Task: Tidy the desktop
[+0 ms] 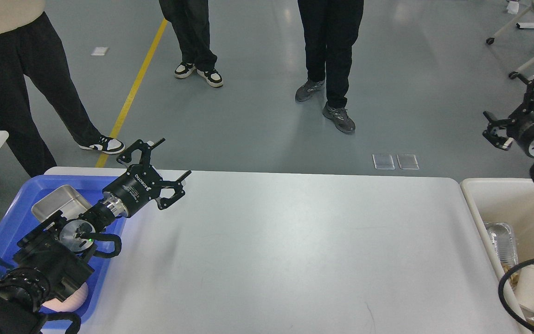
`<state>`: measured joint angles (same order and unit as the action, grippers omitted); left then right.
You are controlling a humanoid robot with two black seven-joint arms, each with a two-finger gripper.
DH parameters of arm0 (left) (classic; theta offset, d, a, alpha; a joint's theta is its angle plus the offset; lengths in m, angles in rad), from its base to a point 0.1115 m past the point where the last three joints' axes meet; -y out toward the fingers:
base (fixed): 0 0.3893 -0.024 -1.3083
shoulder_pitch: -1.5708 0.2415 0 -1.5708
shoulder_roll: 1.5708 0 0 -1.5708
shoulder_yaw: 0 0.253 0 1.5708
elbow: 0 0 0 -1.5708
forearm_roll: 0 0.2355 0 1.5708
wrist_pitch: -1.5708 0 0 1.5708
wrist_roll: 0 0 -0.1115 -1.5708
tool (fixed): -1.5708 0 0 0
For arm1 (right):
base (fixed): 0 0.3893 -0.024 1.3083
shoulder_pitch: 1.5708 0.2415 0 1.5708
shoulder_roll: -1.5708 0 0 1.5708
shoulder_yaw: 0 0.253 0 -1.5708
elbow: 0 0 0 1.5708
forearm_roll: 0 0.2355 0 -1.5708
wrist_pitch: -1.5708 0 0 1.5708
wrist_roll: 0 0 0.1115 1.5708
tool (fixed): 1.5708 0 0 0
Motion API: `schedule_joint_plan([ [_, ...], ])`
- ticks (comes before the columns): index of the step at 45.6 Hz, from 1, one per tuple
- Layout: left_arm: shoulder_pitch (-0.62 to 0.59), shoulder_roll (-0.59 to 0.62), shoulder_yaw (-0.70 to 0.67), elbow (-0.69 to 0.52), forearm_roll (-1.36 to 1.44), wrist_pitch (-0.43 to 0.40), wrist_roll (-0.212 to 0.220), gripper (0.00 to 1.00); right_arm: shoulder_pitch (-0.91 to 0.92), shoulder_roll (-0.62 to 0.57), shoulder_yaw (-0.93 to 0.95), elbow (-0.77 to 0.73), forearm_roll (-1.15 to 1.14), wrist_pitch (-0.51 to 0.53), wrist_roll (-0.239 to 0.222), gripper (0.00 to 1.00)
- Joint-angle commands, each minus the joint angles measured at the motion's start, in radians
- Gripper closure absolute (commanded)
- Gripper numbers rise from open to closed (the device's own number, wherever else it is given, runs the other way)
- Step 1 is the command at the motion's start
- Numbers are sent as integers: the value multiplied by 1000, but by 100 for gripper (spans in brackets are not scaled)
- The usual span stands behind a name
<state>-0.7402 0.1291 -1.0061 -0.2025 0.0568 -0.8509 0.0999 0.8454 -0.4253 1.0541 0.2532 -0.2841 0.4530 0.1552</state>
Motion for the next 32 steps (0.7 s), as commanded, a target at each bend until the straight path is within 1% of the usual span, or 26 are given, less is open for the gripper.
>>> schedule_joint_plan([
  [1,-16,-6,-12,0,-3,33,0,4,-100,53,12,-3,8,113,119,0],
  [6,-45,-16,-12,0,-3,72,0,4,-166,79,14,-23,9,138,148,0],
  [10,-59,-19,-14,0,-3,104,1,4,-186,94,15,-54,11,142,170,0],
  [12,-68,-25,-14,0,-3,110,1,4,-195,97,17,-58,16,161,178,0],
  [15,-80,-32,-13,0,-3,116,1,4,-216,100,20,-57,23,187,181,0],
  [28,-82,-32,-3,0,-3,138,0,4,-227,128,81,-58,25,173,172,0],
  [32,-83,-32,-2,-1,-2,139,-2,4,-227,138,86,-58,57,173,172,0],
])
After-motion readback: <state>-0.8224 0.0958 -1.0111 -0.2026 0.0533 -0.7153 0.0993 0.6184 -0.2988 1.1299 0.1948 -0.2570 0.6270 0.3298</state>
